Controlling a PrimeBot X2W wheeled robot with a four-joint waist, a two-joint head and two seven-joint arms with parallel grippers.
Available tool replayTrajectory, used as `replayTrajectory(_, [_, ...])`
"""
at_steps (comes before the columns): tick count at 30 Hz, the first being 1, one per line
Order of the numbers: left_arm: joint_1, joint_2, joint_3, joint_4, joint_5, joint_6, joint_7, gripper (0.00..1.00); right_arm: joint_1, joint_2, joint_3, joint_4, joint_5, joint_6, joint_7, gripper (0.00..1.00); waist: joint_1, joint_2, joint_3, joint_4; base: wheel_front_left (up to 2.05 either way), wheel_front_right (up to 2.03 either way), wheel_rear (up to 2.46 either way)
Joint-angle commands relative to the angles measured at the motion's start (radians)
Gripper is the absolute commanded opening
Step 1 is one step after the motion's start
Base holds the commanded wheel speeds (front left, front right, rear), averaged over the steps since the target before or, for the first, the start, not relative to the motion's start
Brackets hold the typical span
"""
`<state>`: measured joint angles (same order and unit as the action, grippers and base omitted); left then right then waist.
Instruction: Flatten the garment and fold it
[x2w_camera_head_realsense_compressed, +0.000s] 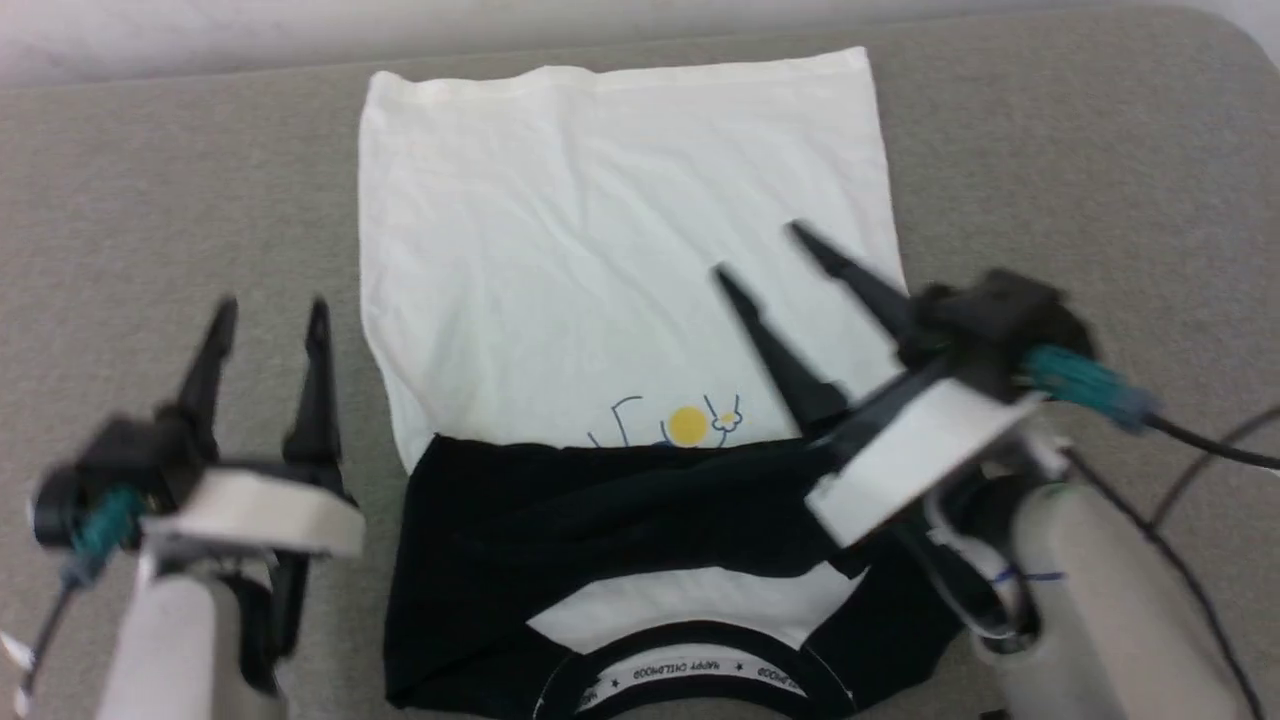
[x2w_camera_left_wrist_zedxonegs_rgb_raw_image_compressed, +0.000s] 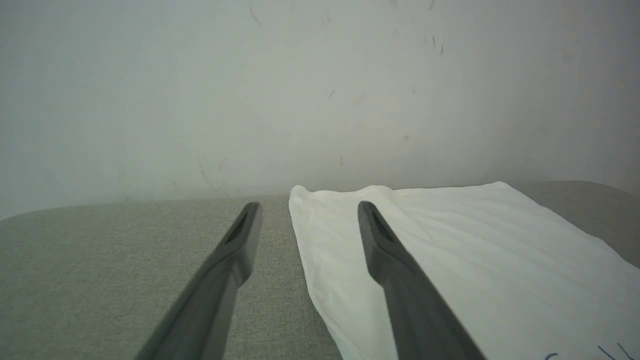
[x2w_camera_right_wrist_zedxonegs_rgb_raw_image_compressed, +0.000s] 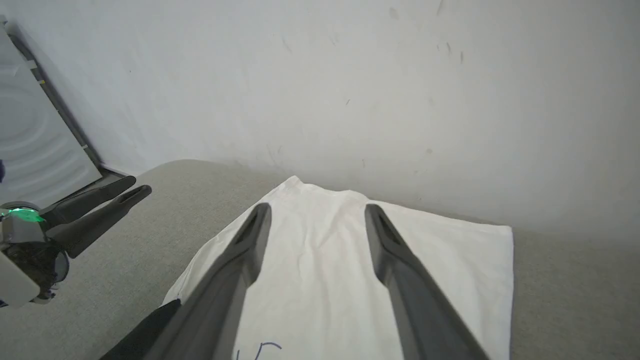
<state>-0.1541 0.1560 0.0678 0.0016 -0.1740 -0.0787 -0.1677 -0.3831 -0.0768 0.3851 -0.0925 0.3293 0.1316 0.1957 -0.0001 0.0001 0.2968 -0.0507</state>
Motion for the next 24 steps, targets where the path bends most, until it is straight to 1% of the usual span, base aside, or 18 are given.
replayTrajectory(1, [-0.062, 0.027, 0.0, -0.012, 0.009, -0.008, 0.035, 1.0, 0.025, 0.006, -0.048, -0.024, -0.033, -0.001, -0.03, 1.0, 0.0001, -0.0001, 0.029, -0.04, 0.0, 0.0, 0.0])
replayTrajectory(4, [-0.163, 0.076, -0.009, -0.014, 0.008, -0.018, 0.139, 1.0, 0.064, 0.012, -0.15, -0.052, -0.096, -0.001, -0.081, 1.0, 0.0001, -0.0001, 0.07, -0.072, 0.0, 0.0, 0.0])
replayTrajectory(6, [-0.237, 0.115, -0.03, -0.005, -0.007, -0.032, 0.215, 1.0, 0.083, 0.016, -0.201, -0.06, -0.123, -0.001, -0.102, 1.0, 0.0001, -0.0001, 0.102, -0.096, 0.0, 0.0, 0.0])
replayTrajectory(10, [-0.392, 0.199, -0.066, 0.019, -0.06, -0.046, 0.383, 1.0, 0.099, 0.02, -0.266, -0.069, -0.148, -0.001, -0.133, 1.0, 0.0001, -0.0001, 0.173, -0.139, 0.0, 0.0, 0.0])
replayTrajectory(13, [-0.511, 0.265, -0.094, 0.05, -0.104, -0.05, 0.526, 1.0, 0.099, 0.022, -0.289, -0.076, -0.145, -0.001, -0.148, 1.0, 0.0001, -0.0001, 0.229, -0.17, 0.0, 0.0, 0.0])
replayTrajectory(18, [-0.67, 0.355, -0.125, 0.098, -0.155, -0.051, 0.758, 1.0, 0.087, 0.025, -0.299, -0.076, -0.119, -0.001, -0.174, 1.0, 0.0001, -0.0001, 0.309, -0.222, 0.0, 0.0, 0.0])
replayTrajectory(21, [-0.756, 0.385, -0.12, 0.119, -0.173, -0.047, 0.865, 1.0, 0.077, 0.026, -0.286, -0.071, -0.095, -0.001, -0.189, 1.0, 0.0001, -0.0001, 0.351, -0.247, 0.0, 0.0, 0.0])
replayTrajectory(24, [-0.826, 0.405, -0.112, 0.144, -0.173, -0.012, 0.973, 1.0, 0.064, 0.026, -0.264, -0.063, -0.064, -0.001, -0.206, 1.0, 0.0001, -0.0001, 0.386, -0.267, 0.0, 0.0, 0.0])
